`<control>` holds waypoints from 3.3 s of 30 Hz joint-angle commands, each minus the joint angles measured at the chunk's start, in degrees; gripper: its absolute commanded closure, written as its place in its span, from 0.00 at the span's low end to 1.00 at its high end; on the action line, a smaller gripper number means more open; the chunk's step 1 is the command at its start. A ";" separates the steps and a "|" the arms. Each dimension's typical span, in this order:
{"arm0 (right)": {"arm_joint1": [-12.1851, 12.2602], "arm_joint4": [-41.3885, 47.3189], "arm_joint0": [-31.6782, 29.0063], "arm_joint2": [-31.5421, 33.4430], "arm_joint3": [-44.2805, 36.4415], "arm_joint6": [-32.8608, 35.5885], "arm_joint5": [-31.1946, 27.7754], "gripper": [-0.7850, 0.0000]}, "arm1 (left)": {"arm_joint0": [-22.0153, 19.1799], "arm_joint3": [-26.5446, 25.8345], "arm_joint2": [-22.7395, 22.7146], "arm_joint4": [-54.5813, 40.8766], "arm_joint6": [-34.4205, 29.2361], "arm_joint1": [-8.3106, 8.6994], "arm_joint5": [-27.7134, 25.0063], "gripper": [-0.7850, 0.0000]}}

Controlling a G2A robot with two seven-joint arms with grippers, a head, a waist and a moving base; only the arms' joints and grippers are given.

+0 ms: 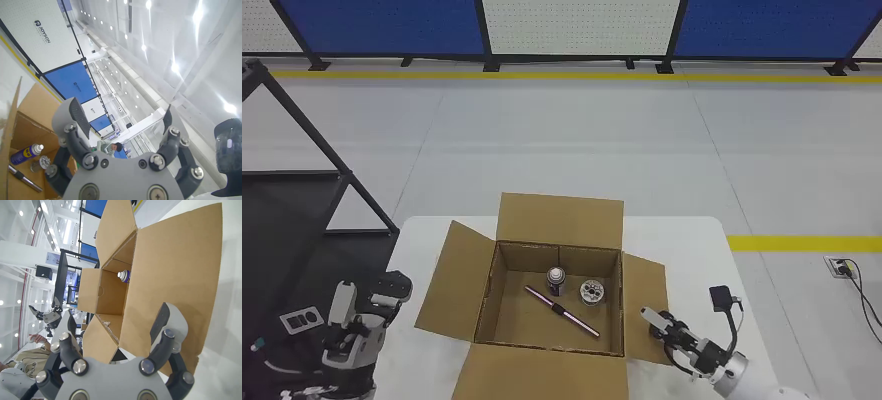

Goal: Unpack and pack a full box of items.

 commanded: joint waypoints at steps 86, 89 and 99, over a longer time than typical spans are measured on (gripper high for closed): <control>-2.11 -36.33 36.29 -39.01 1.28 5.06 24.25 0.00 | 9.83 2.99 -9.70 -6.80 0.22 -2.27 0.57 0.00; -2.11 -36.33 36.29 -39.01 1.28 5.06 24.25 0.00 | 9.83 2.99 -9.70 -6.80 0.22 -2.27 0.57 0.00; -2.11 -36.33 36.29 -39.01 1.28 5.06 24.25 0.00 | 9.83 2.99 -9.70 -6.80 0.22 -2.27 0.57 0.00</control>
